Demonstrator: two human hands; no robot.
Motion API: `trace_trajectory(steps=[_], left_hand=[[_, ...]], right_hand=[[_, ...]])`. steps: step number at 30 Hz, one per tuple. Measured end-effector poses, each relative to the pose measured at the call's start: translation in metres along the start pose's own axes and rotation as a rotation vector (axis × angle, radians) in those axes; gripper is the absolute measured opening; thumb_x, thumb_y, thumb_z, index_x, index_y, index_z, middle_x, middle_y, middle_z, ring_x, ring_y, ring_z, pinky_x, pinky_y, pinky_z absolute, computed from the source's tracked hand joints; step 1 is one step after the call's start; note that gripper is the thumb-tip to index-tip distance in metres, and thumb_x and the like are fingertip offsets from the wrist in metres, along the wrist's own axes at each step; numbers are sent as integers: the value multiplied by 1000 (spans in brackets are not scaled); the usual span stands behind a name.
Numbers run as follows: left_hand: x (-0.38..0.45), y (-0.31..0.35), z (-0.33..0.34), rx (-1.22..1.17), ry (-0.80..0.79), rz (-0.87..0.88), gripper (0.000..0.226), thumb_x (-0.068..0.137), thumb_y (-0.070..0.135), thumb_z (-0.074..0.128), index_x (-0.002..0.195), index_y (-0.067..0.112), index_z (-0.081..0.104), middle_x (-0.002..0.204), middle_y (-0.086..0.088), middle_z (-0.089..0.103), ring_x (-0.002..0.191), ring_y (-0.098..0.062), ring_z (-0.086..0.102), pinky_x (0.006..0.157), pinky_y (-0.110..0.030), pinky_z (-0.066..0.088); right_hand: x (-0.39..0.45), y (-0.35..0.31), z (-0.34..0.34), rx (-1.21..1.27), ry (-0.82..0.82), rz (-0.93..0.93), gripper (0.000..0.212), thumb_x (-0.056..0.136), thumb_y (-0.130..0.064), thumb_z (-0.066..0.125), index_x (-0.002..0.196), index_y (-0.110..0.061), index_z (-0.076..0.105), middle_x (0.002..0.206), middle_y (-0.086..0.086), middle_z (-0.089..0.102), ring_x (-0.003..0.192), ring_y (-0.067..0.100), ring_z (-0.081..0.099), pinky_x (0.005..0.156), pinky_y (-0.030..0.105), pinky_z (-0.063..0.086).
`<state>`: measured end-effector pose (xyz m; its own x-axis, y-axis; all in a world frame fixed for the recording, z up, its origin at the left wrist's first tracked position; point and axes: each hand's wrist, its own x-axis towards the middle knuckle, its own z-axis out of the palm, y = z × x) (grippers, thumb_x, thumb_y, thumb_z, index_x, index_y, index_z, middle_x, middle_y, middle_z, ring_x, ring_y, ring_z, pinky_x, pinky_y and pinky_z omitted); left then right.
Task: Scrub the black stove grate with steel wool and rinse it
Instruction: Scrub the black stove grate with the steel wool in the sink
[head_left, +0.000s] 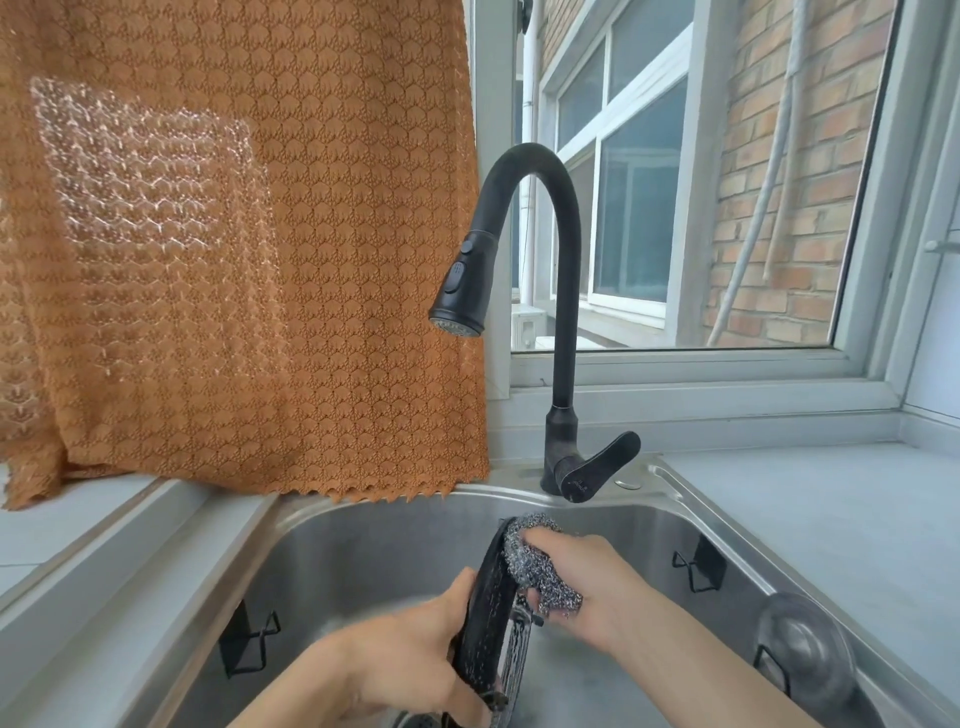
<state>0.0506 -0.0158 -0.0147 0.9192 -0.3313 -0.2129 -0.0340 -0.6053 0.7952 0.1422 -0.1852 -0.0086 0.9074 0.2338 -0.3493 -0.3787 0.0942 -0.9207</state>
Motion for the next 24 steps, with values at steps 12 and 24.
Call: trace_trajectory(steps=[12,24], left_hand=[[3,3,6,-491,292,-84,50,91,-6,66,126,11,36,100,-22,76,94,-35,76,88,-48,61],[9,8,20,-631,205,-7,51,95,-11,53,130,25,44,89,-19,58,77,-33,62,81,-63,58]], right_hand=[[-17,7,11,-516,-101,-202,46,73,-35,83,111,-24,59,96,6,74,76,21,74,67,35,59],[-31,-8,0,-1405,230,-817,30,89,-49,55,112,-34,43,93,-5,70,90,26,67,74,35,53]])
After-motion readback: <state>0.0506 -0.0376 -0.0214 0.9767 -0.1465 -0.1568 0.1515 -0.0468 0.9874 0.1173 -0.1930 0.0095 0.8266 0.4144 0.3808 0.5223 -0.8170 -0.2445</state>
